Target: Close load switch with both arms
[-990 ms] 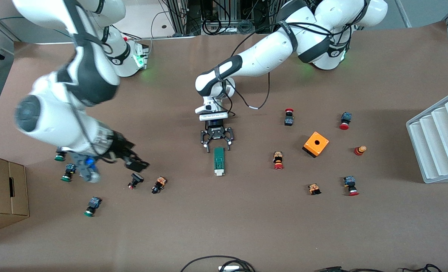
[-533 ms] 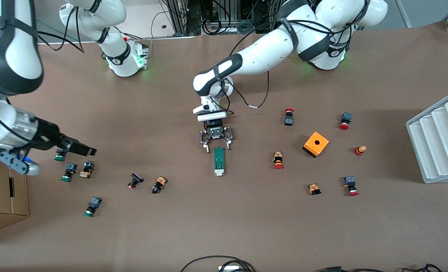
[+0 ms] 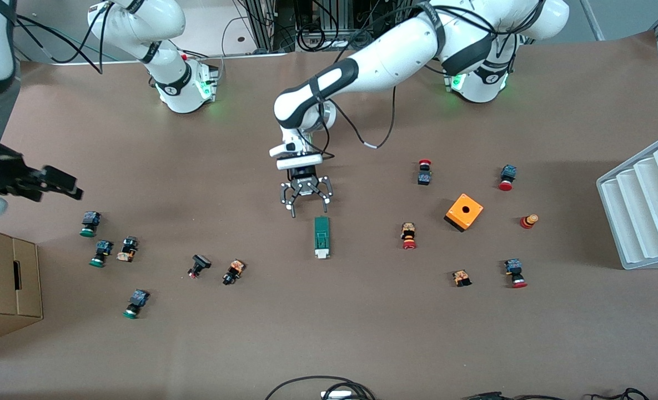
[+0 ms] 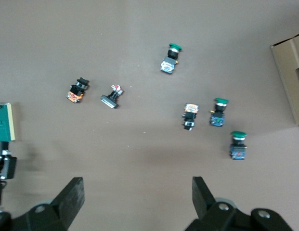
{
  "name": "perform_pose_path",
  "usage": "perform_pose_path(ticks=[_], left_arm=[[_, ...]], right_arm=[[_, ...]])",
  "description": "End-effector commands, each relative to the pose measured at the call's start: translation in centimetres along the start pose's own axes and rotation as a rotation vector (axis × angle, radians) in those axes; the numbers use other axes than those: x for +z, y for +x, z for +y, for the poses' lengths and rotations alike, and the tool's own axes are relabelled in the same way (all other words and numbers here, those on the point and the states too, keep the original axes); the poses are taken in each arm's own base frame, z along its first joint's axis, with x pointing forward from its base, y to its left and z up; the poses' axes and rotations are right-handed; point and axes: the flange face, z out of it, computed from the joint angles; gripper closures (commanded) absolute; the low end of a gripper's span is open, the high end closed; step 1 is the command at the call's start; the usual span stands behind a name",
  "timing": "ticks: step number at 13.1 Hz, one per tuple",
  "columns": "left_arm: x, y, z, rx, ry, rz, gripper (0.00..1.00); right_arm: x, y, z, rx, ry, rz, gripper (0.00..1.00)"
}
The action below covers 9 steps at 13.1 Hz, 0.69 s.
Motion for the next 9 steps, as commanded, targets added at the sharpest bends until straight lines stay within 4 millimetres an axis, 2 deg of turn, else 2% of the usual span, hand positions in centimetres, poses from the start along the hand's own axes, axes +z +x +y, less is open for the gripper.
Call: perform_pose_path(ticks=[1, 7, 9], left_arm=[[-1.6, 3.9, 0.5, 0.018, 0.007, -0.04, 0.0], [-4.6, 12.4, 0.8, 0.132, 0.031, -0.177, 0.0], [-5.9, 15.2, 0.9, 0.153, 0.016, -0.22, 0.0]], right_arm=[[-0.2, -1.0, 1.4, -0.049, -0.024, 0.01, 0.0], [0.8, 0.1, 1.4, -0.055, -0.053, 0.009, 0.0], [-0.3, 0.5, 1.3, -0.054, -0.055, 0.029, 0.0]])
